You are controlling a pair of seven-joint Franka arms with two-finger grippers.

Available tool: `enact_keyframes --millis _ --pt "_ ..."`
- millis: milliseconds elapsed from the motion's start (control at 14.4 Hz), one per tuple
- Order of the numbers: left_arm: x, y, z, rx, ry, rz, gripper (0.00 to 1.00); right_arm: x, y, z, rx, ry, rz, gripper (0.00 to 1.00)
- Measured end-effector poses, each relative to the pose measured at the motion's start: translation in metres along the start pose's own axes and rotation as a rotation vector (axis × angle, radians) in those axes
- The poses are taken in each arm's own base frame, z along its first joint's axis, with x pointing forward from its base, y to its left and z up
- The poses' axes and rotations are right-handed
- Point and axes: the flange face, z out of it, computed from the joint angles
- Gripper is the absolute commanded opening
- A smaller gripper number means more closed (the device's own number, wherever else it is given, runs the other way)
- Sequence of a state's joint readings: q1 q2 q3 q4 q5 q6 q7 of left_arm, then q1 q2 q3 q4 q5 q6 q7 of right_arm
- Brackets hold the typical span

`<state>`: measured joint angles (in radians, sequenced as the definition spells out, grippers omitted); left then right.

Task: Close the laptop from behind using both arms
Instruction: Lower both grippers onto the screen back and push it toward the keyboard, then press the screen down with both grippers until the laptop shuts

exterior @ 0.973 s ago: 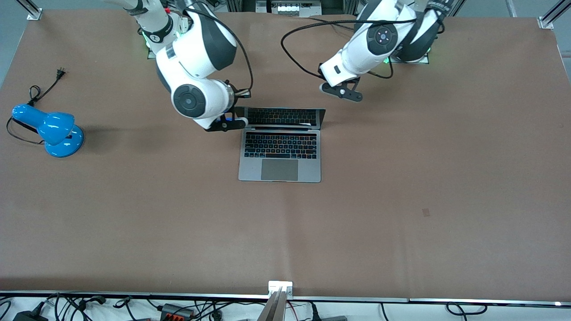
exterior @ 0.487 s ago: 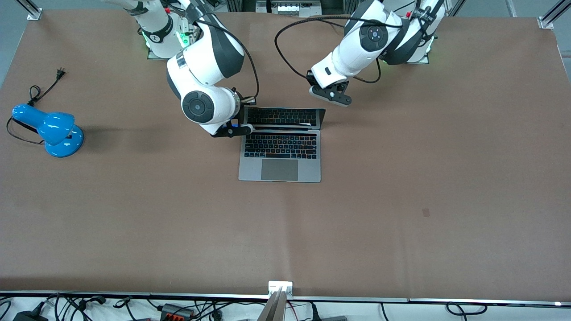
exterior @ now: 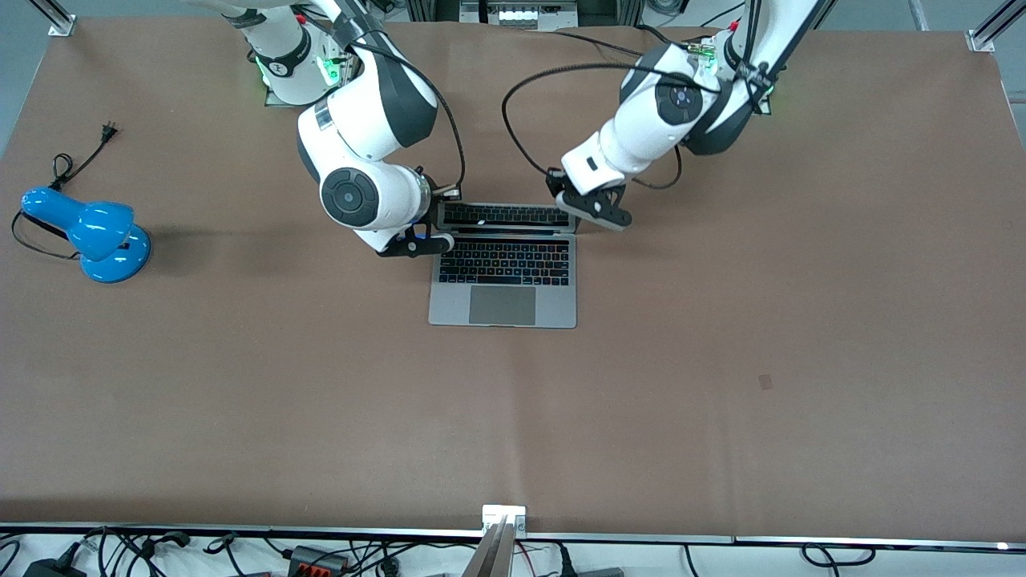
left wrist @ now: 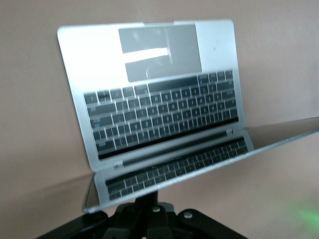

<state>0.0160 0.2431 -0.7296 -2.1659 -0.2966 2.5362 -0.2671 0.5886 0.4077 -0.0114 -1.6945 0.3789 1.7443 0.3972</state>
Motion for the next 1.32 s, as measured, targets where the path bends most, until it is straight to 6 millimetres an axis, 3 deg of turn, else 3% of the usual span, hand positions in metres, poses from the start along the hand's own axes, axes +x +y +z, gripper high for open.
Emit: enact_keyframes --millis 278,765,1043,1321 --pt "0.033 -0.018 0.004 0.009 0.028 0.035 0.00 0.021 -0.004 0.005 0.002 0.006 0.005 0.00" --pt "0.066 -0.040 0.012 0.008 0.074 0.044 0.00 0.064 0.002 0.011 -0.004 0.076 0.023 0.00" --pt "0.078 -0.056 0.029 -0.003 0.125 0.050 0.00 0.085 0.011 0.013 0.005 0.131 0.044 0.00" --pt "0.090 -0.076 0.060 -0.036 0.166 0.033 0.00 0.102 0.014 0.034 0.002 0.152 0.055 0.00"
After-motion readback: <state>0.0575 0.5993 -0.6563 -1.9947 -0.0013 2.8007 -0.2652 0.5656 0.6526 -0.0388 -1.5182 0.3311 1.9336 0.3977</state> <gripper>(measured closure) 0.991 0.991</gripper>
